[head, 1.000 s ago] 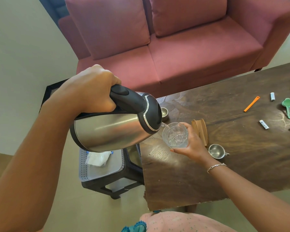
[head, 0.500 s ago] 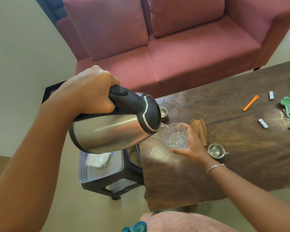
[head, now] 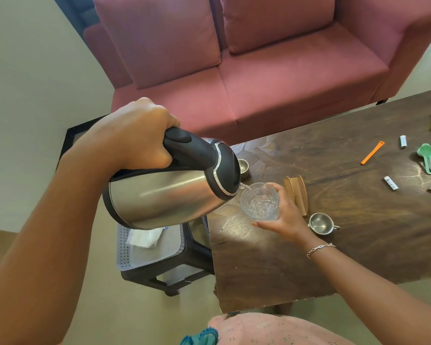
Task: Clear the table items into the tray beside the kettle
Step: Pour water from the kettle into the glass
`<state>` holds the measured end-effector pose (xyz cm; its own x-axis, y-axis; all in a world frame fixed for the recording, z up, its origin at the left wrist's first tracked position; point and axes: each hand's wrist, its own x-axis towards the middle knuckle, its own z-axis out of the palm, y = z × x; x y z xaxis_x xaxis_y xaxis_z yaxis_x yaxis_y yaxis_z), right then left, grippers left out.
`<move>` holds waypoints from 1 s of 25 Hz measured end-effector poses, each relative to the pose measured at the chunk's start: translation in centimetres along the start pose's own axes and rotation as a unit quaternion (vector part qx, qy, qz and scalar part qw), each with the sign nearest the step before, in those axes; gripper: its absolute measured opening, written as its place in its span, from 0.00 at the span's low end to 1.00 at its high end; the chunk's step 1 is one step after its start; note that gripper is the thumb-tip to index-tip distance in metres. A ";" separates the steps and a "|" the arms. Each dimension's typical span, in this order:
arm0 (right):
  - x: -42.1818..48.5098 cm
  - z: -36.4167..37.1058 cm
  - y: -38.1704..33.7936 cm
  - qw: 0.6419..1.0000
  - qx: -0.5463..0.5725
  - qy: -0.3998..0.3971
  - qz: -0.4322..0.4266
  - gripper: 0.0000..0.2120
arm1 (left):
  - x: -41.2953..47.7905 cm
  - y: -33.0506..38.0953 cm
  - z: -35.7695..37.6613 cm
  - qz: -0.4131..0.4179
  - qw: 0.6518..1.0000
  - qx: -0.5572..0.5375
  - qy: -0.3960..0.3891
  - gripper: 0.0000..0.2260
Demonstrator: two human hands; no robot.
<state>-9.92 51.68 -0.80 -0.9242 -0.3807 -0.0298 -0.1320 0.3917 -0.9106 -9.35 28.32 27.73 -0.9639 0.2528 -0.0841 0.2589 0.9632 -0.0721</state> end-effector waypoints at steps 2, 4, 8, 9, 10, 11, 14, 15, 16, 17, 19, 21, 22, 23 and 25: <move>0.0 0.1 0.1 1.000 0.006 0.000 0.003 0.45 | 0.0 0.0 0.0 0.000 1.000 -0.003 0.002 0.03; 0.0 0.1 0.1 1.000 0.013 -0.001 0.006 0.45 | 0.0 0.1 0.0 -0.003 1.000 -0.001 0.001 0.01; 0.2 0.2 0.2 1.000 0.008 -0.006 0.003 0.45 | 0.0 0.3 -0.2 0.001 1.000 -0.003 -0.001 0.05; 0.2 0.3 0.3 1.000 0.005 -0.008 0.002 0.45 | 0.1 0.4 -0.2 -0.001 1.000 -0.004 -0.002 0.05; 0.2 0.3 0.3 1.000 0.004 -0.010 0.001 0.45 | 0.1 0.4 -0.2 -0.005 1.000 -0.005 -0.005 0.05; 0.2 0.3 0.3 1.000 0.005 -0.011 0.000 0.45 | 0.1 0.5 -0.2 -0.009 1.000 -0.006 -0.009 0.04; 0.4 0.2 0.5 1.000 0.010 -0.010 0.000 0.45 | 0.4 0.5 -0.1 -0.017 1.000 -0.002 -0.012 0.11; 0.4 0.1 0.5 1.000 0.010 -0.009 0.000 0.45 | 0.5 0.5 -0.1 -0.020 1.000 -0.001 -0.010 0.13; 0.4 0.1 0.6 1.000 0.009 -0.009 -0.001 0.45 | 0.6 0.5 -0.1 -0.023 1.000 -0.001 -0.009 0.14; 0.5 0.1 0.7 1.000 0.007 -0.008 -0.002 0.45 | 0.7 0.5 -0.1 -0.026 1.000 0.000 -0.010 0.15; 0.5 0.1 0.8 1.000 0.003 -0.005 -0.004 0.45 | 0.8 0.5 -0.1 -0.027 1.000 0.005 -0.013 0.14; 0.5 0.1 1.0 1.000 -0.001 -0.001 -0.007 0.45 | 0.9 0.5 0.0 -0.024 1.000 0.006 -0.017 0.13; 0.5 0.1 1.0 1.000 -0.003 0.001 -0.008 0.45 | 1.0 0.5 0.0 -0.023 1.000 0.007 -0.019 0.12; 0.6 0.1 1.1 1.000 -0.005 0.003 -0.008 0.45 | 1.0 0.5 0.0 -0.024 0.999 0.006 -0.020 0.13; 0.6 0.1 1.1 1.000 -0.008 0.002 -0.010 0.45 | 1.1 0.6 0.1 -0.023 1.000 0.003 -0.019 0.13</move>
<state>-10.55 51.81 -1.91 -0.9231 -0.3844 -0.0102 -0.1556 0.3978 -0.9042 -10.30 29.15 27.53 -0.9715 0.2050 -0.1192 0.2155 0.9730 -0.0826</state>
